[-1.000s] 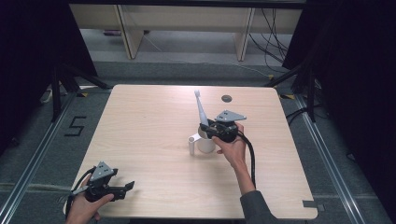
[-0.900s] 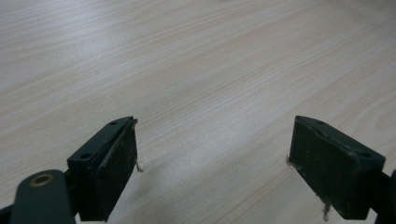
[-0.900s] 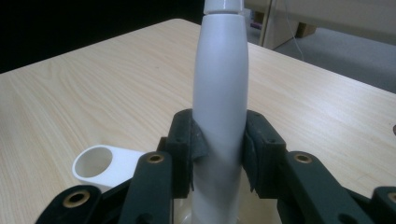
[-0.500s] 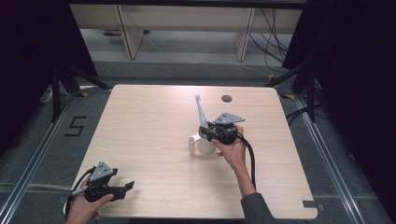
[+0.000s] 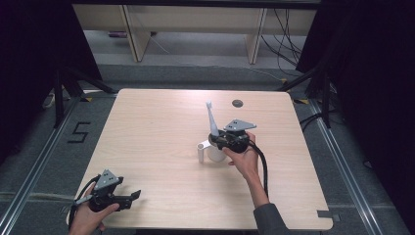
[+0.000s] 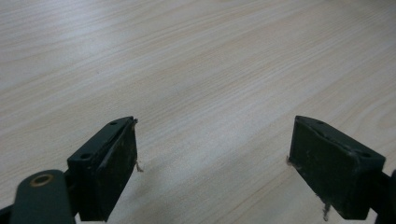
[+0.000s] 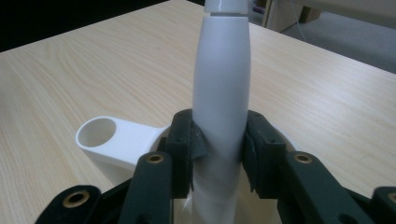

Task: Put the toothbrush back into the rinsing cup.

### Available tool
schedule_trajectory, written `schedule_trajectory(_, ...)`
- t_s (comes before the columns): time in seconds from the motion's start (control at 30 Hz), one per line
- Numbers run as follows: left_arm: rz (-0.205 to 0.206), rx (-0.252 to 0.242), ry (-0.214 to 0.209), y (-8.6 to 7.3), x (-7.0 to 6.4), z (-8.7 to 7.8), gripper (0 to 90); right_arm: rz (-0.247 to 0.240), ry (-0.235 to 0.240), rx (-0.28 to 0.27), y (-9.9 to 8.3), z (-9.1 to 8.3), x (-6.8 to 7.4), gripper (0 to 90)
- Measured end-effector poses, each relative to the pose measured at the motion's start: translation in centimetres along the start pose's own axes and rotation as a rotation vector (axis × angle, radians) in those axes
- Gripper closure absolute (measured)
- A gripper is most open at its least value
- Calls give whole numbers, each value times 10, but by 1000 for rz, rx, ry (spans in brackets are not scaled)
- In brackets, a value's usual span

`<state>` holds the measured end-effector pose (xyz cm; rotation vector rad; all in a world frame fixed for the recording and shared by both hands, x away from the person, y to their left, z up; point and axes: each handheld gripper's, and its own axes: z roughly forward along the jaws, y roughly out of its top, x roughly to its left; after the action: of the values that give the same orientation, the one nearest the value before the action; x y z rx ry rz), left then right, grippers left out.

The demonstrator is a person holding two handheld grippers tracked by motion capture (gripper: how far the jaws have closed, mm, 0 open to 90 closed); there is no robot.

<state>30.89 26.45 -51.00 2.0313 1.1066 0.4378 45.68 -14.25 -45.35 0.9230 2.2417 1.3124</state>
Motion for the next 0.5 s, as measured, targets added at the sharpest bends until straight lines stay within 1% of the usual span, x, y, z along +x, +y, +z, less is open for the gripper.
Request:
schedule_trajectory(0.03, 1, 0, 0, 0, 0, 0, 147, 14, 4, 5, 0, 0, 1, 666)
schedule_trajectory(0.07, 1, 0, 0, 0, 0, 0, 148, 14, 4, 5, 0, 0, 1, 666)
schedule_trajectory(0.1, -2, -4, 2, 0, 0, 0, 148, 24, 11, 10, -1, 0, 1, 666)
schedule_trajectory(0.13, -2, -3, 2, 0, 0, 0, 147, 35, 13, 23, -1, 0, 2, 666)
schedule_trajectory(0.17, -3, -4, 3, 0, 0, 0, 148, 14, 13, 18, -1, 1, 0, 666)
schedule_trajectory(0.2, -2, -3, 2, 0, 0, 0, 148, 9, 6, 23, -2, 1, -1, 666)
schedule_trajectory(0.23, -2, -3, 2, 0, 0, 0, 148, 9, 6, 23, -2, 1, -1, 666)
schedule_trajectory(0.27, 0, 0, 1, 0, 0, 0, 148, 40, 2, 35, -3, 0, 0, 666)
schedule_trajectory(0.3, -1, 0, 1, 0, 0, 0, 148, 9, -4, 25, -3, 1, -2, 666)
schedule_trajectory(0.33, 1, 3, -2, 0, 0, 0, 148, 12, -1, 30, -3, 2, -2, 666)
schedule_trajectory(0.37, 1, 3, -2, 0, 0, 0, 148, 26, 7, 36, -4, 2, -1, 666)
schedule_trajectory(0.4, -1, 1, 0, 0, 0, 0, 148, 20, 4, 30, -4, 3, -2, 665)
schedule_trajectory(0.43, -1, 2, 1, 0, 0, 0, 148, 31, 4, 37, -4, 3, -1, 665)
schedule_trajectory(0.5, 0, 2, 1, 0, 0, 0, 148, 26, 2, 34, -4, 3, -2, 664)
